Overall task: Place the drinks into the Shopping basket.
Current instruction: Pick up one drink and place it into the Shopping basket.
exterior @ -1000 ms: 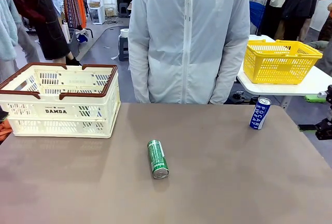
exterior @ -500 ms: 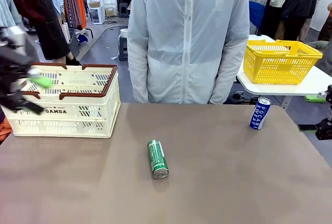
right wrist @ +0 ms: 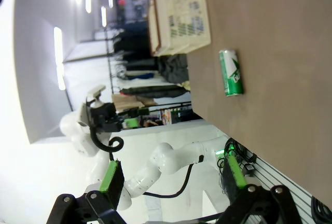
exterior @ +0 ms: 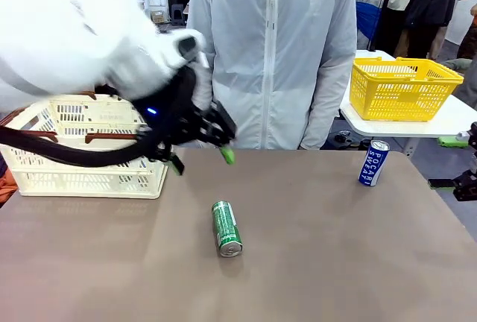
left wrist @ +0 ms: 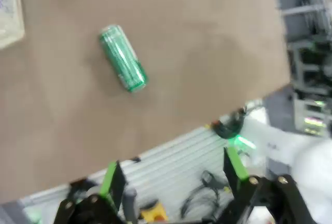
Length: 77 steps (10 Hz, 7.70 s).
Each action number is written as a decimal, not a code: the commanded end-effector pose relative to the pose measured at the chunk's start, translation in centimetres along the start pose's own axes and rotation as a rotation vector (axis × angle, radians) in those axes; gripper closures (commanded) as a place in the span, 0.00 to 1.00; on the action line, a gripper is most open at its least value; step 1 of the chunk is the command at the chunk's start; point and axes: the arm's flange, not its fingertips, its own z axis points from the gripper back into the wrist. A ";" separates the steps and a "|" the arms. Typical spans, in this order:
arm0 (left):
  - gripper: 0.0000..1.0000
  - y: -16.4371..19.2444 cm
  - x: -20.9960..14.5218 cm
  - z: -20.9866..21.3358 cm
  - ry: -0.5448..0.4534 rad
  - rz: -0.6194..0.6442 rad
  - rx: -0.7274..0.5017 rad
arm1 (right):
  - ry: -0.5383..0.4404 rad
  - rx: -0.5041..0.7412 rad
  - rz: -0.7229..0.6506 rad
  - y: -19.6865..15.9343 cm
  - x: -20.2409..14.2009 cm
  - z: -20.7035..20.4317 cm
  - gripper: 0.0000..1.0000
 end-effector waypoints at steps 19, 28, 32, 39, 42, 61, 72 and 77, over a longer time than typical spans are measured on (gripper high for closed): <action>0.00 0.9 4.5 -25.2 -0.103 0.115 0.362 | -0.007 0.017 0.012 0.3 0.1 0.0 0.00; 0.73 2.5 5.7 -28.8 -0.119 0.137 0.382 | -0.007 0.017 0.012 0.3 0.1 0.0 0.00; 1.00 2.7 5.8 -28.3 -0.128 0.138 0.388 | -0.007 0.017 0.012 0.3 0.1 0.0 0.00; 1.00 3.0 2.2 -6.1 -0.107 0.001 0.228 | -0.007 0.017 0.012 0.3 0.1 0.0 0.00; 1.00 3.9 -2.5 -2.0 -0.146 -0.048 0.191 | -0.007 0.017 0.012 0.3 0.1 0.0 0.00; 1.00 33.0 19.0 12.6 -0.251 0.180 0.287 | -0.007 0.017 0.012 0.3 0.1 0.0 0.00; 1.00 37.0 23.7 1.0 -0.192 -0.115 0.317 | -0.007 0.017 0.012 0.3 0.1 0.0 0.00; 1.00 38.9 24.5 -4.1 -0.039 -0.092 0.338 | -0.007 0.017 0.012 0.3 0.1 0.0 0.00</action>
